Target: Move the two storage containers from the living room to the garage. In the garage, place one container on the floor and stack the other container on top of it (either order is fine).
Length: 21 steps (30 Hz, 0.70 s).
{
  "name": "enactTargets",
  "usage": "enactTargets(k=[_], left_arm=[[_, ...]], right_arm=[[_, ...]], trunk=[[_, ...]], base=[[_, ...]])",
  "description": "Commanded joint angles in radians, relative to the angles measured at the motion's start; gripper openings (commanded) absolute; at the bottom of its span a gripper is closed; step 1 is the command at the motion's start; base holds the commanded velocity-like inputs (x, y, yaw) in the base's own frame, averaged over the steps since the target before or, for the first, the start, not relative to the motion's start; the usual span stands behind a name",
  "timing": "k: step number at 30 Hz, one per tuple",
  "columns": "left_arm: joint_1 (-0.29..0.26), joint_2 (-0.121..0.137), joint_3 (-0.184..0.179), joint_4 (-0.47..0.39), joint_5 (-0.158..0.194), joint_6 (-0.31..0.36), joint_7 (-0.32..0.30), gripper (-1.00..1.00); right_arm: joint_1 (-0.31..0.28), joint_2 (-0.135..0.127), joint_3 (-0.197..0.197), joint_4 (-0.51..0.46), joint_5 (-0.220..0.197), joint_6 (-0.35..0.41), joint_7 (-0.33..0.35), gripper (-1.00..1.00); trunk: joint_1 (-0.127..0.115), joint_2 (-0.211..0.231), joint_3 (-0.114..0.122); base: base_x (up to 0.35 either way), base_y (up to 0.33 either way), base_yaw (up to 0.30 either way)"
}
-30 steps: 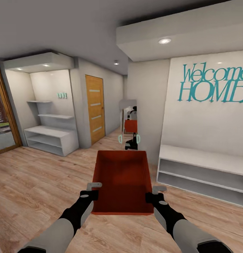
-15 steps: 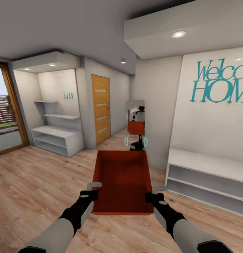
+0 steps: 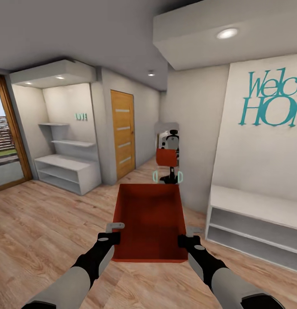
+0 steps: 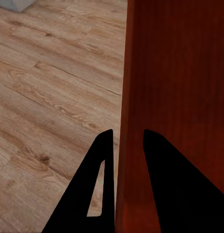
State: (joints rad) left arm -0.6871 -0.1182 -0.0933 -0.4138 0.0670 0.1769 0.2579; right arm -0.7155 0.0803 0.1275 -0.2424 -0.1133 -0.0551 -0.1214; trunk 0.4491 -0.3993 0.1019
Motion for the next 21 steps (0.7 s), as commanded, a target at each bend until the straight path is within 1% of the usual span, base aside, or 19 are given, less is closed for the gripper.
enactTargets(k=[1,21], left_arm=[[0.000,0.014,0.024,0.001,0.017,0.007,0.012,-1.00],[0.000,0.013,0.025,0.001,0.017,0.007,0.012,-1.00]], right_arm=[[-0.001,-0.002,-0.026,-0.003,-0.002,-0.016,-0.001,-1.00],[-0.001,-0.004,-0.026,-0.003,-0.002,-0.017,-0.001,-1.00]], trunk=[[0.001,-0.001,0.000],[0.001,-0.001,0.000]], base=[[0.323,0.000,0.215],[0.323,0.000,0.265]])
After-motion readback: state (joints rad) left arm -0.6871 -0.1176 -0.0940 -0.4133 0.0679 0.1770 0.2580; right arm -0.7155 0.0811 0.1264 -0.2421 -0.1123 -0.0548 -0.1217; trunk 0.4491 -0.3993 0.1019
